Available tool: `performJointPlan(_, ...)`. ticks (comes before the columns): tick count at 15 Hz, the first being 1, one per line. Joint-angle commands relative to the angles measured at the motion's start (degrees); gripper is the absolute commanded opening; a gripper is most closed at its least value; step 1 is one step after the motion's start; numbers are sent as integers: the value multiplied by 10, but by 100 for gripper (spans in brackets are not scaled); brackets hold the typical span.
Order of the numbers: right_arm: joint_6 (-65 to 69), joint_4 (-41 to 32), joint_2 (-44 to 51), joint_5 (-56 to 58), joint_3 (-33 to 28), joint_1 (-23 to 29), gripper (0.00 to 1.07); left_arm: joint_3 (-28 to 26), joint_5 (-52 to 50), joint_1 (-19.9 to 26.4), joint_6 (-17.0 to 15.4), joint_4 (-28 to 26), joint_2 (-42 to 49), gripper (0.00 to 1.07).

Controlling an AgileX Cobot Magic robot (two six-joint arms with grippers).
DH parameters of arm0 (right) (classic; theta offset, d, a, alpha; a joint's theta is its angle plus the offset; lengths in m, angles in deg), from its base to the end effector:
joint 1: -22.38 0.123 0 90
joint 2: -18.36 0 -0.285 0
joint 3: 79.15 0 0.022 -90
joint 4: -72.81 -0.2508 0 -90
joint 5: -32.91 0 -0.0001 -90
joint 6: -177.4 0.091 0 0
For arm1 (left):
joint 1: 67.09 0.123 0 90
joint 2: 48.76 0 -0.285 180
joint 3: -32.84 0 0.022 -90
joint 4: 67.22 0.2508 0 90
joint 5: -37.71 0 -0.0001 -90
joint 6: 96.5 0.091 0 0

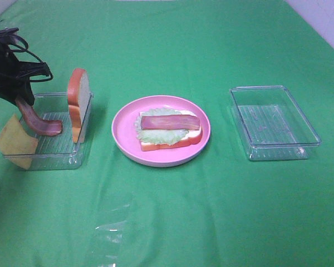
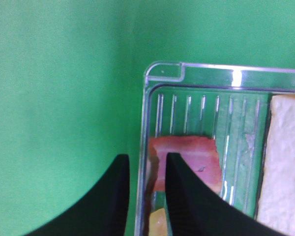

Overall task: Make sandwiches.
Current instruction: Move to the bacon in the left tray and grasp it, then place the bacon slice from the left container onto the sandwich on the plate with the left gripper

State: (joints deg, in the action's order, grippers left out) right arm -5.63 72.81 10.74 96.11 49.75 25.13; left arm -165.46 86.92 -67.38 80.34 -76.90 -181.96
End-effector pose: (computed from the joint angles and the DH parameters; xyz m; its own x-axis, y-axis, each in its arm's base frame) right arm -0.0024 -0.0001 0.2616 -0.5249 -0.0781 -0.8476 -0.0758 0.9961 -0.0449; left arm 0.4570 -0.0139 0.1585 -0.9533 -0.1592 -0.2565 -0.1185 0.9788 -0.1669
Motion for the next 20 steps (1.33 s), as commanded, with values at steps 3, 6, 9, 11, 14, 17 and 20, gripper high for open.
performJointPlan(3, -5, 0, 19, -4, -2, 0, 98, -3, 4, 1, -2, -33, -7, 4)
performJointPlan(6, -5, 0, 19, -4, -2, 0, 98, -3, 6, 1, -1, -23, -7, 0)
performJointPlan(9, -5, 0, 19, -4, -2, 0, 98, -7, 16, 1, -1, -22, -7, 0)
performJointPlan(11, -5, 0, 19, -4, -2, 0, 98, -23, 37, 1, -1, -22, -6, 0)
performJointPlan(14, -5, 0, 19, -4, -2, 0, 98, -60, 78, 1, -1, -24, -6, 0)
performJointPlan(17, -5, 0, 19, -4, -2, 0, 98, -102, 127, 0, -1, -29, 6, 0)
performJointPlan(20, -5, 0, 19, -4, -2, 0, 98, -129, 155, -1, -1, -29, 36, 0)
